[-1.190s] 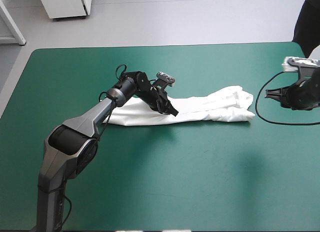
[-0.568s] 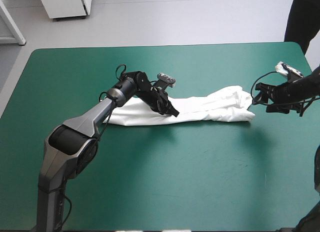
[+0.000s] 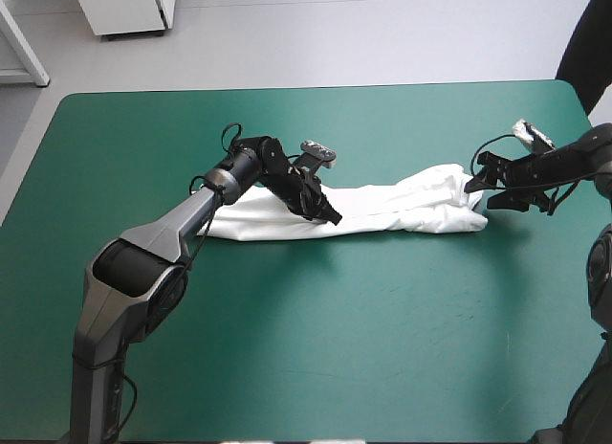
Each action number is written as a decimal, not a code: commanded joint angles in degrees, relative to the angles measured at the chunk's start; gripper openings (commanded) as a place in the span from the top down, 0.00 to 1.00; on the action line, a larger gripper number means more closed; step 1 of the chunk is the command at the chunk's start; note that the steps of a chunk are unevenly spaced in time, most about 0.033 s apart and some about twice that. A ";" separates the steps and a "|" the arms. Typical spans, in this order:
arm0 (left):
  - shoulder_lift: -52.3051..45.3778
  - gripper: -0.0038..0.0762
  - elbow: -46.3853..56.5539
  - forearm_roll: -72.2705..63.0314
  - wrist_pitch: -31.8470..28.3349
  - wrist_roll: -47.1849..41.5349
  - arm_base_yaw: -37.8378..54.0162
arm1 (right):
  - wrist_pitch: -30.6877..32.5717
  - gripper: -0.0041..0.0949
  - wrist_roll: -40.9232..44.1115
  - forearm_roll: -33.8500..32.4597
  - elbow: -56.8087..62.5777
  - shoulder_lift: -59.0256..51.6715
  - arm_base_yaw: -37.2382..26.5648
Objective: Fold the cloth
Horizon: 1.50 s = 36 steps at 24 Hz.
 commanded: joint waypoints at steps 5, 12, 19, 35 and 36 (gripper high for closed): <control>-3.21 0.98 -1.24 1.12 1.30 -0.06 -0.16 | 2.23 0.38 -1.72 3.70 -1.71 -0.82 2.84; -3.21 0.98 -1.24 1.86 1.66 -0.06 -0.16 | 1.96 0.38 -2.27 3.71 -1.71 2.28 8.03; -3.21 0.98 -1.24 2.67 1.29 -0.04 -0.04 | 1.25 0.95 -3.56 3.72 -1.82 3.48 10.33; -3.21 0.98 -1.24 5.37 2.19 -2.87 -0.04 | 5.75 0.97 -3.54 9.92 -15.77 -9.57 7.25; -3.21 0.98 -1.24 5.37 2.19 -2.98 -0.04 | 5.88 0.97 -3.54 9.90 -16.25 -10.38 7.25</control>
